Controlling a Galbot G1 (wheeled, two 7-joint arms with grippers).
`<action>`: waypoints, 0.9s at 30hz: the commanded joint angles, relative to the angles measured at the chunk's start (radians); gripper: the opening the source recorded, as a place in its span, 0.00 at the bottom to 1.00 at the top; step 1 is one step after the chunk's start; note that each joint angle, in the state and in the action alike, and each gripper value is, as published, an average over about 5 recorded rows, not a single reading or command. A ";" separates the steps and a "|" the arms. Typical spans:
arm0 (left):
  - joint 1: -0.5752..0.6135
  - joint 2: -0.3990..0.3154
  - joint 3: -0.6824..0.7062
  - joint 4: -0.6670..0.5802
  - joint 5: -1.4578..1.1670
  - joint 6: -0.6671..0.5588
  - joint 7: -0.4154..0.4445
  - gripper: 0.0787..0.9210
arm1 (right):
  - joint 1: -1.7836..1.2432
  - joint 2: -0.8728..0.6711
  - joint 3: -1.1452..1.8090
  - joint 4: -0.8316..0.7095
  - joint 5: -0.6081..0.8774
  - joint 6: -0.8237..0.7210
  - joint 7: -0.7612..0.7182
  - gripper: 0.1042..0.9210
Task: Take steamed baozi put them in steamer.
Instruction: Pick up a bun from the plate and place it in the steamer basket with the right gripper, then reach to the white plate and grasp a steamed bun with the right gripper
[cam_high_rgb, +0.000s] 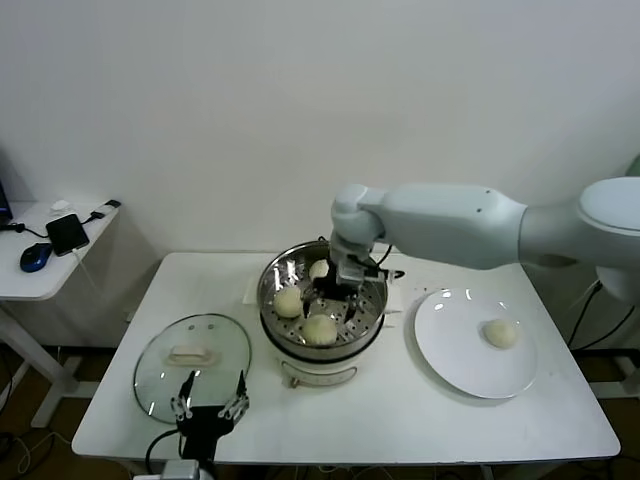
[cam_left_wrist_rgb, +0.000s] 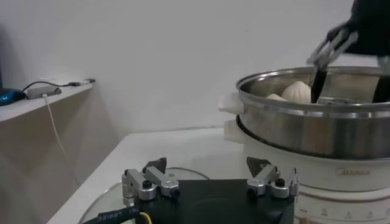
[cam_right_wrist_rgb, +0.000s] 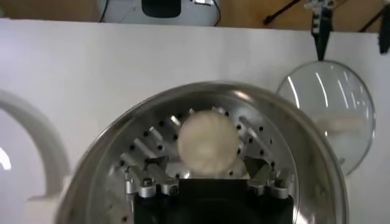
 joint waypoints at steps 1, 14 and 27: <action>0.001 0.000 0.001 0.000 0.001 -0.002 0.000 0.88 | 0.297 -0.160 -0.192 -0.131 0.404 -0.066 -0.093 0.88; -0.013 -0.001 0.004 0.013 -0.006 -0.009 -0.002 0.88 | 0.081 -0.632 -0.247 -0.132 0.266 -0.535 -0.098 0.88; -0.031 -0.017 0.002 0.033 0.011 0.004 0.004 0.88 | -0.478 -0.602 0.263 -0.315 -0.007 -0.591 -0.049 0.88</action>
